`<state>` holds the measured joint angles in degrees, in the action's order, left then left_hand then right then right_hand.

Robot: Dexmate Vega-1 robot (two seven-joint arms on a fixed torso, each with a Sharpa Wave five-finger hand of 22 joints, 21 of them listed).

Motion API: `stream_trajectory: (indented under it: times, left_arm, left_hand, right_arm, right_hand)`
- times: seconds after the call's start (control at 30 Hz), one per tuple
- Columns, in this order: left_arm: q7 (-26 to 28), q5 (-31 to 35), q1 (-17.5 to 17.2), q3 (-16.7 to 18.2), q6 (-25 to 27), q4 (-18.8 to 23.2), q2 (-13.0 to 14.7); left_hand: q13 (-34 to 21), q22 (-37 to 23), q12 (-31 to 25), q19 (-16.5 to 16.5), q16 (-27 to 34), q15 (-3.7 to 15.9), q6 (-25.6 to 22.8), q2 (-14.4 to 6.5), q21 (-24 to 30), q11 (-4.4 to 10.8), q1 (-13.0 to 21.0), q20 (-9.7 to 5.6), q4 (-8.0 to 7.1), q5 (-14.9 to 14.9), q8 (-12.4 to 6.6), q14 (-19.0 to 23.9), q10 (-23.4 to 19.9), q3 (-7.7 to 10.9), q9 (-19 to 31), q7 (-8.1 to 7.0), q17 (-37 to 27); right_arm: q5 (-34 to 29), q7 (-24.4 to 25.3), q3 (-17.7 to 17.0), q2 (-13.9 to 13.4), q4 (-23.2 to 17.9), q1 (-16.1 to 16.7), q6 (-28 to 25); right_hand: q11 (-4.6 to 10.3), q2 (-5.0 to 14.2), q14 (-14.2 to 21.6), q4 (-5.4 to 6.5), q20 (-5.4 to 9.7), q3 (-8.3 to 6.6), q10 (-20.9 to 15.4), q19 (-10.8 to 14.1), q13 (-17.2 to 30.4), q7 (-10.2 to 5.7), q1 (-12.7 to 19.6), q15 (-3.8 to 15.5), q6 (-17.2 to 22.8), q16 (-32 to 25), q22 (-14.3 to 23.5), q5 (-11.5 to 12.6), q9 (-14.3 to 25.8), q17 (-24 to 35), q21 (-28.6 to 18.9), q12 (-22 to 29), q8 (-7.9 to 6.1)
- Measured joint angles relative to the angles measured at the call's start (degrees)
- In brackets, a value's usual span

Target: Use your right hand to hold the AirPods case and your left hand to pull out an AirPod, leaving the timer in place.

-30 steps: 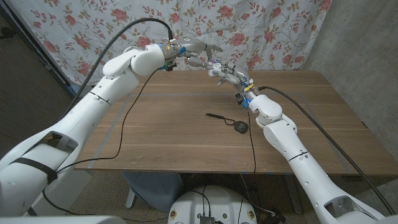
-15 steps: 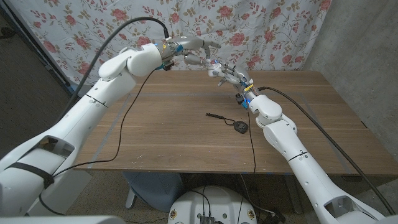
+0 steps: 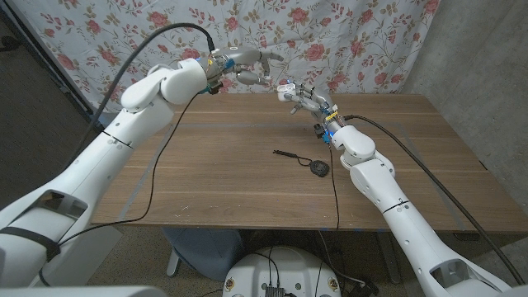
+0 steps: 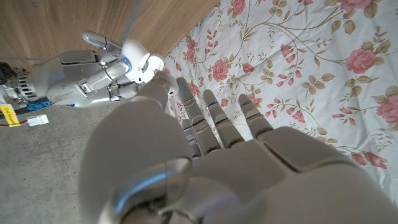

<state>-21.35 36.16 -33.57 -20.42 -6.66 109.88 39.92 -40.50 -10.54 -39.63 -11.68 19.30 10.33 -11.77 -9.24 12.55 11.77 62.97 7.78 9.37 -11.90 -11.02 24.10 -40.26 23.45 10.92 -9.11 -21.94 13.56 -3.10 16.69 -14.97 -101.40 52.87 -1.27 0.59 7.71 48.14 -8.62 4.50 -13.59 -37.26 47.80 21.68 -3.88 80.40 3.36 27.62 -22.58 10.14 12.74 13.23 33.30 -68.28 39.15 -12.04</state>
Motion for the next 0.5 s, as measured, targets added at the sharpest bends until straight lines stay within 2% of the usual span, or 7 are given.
stream_trajectory:
  times: [0.13, 0.17, 0.27, 0.5]
  left_arm:
    - [0.0, 0.0, -0.2, 0.1, 1.4, 0.2, 0.0]
    - [0.0, 0.1, -1.6, 0.1, 2.1, 0.2, 0.0]
    - [0.0, 0.1, -1.6, 0.7, 3.8, 1.3, 0.0]
    - [0.0, 0.1, -5.2, 2.1, 7.4, 3.3, -0.3]
  left_hand:
    - [0.0, 0.0, 0.0, 0.0, 0.0, 0.00, 0.0, 0.0, 0.0, -0.30, 0.0, 0.00, 0.00, 0.0, 0.16, 0.0, -0.3, 0.00, 0.0, 0.00, 0.0]
    - [0.1, 0.0, -0.2, 0.0, 0.0, 0.00, 0.0, 0.0, 0.0, -0.30, 0.0, 0.00, 0.00, 0.0, 0.28, 0.0, -0.3, 0.00, 0.0, 0.00, 0.0]
    - [0.1, 0.0, -0.2, 0.0, 0.0, -0.01, -0.2, -0.1, 0.0, -0.30, 0.1, 0.00, 0.00, 0.2, 0.28, 0.0, -0.3, 0.00, 0.0, 0.23, 0.0]
    - [0.0, 0.0, -0.2, 0.0, 0.0, 0.00, -0.3, -0.1, 0.0, -0.30, 0.4, 0.00, 0.01, 0.2, 0.28, 0.2, -0.3, -0.01, 0.0, 0.31, 0.0]
  right_arm:
    - [0.0, 0.1, -0.3, 0.1, 0.2, -0.1, 0.0]
    - [0.0, 0.1, -0.4, 0.2, 0.2, -0.1, 0.0]
    - [0.0, 0.1, -0.7, 0.2, 0.4, -0.2, 0.0]
    - [0.0, 1.5, -1.4, 0.4, 0.7, -0.2, 0.5]
  right_hand:
    - [0.00, 0.00, 0.0, 0.00, 0.00, 0.00, 0.0, 0.0, 0.0, 0.00, 0.0, 0.01, 0.0, 0.0, 0.0, 0.0, 0.0, 0.0, 0.0, 0.0, 0.00]
    - [0.06, 0.00, 0.0, 0.00, 0.00, 0.00, -0.1, 0.0, 0.0, 0.00, 0.0, 0.01, 0.0, 0.0, 0.0, 0.0, 0.0, 0.0, 0.0, -0.1, 0.00]
    - [0.05, 0.00, 0.0, 0.00, 0.00, 0.00, -0.1, 0.0, 0.0, 0.00, 0.0, 0.01, 0.0, 0.0, 0.0, -0.2, 0.0, 0.0, 0.0, -0.1, 0.00]
    - [0.06, 0.00, 0.0, 0.01, 0.00, 0.01, -0.1, 0.0, 0.0, 0.00, 0.0, 0.03, 0.0, 0.0, 0.0, -0.2, 0.0, 0.3, -0.5, 0.1, 0.00]
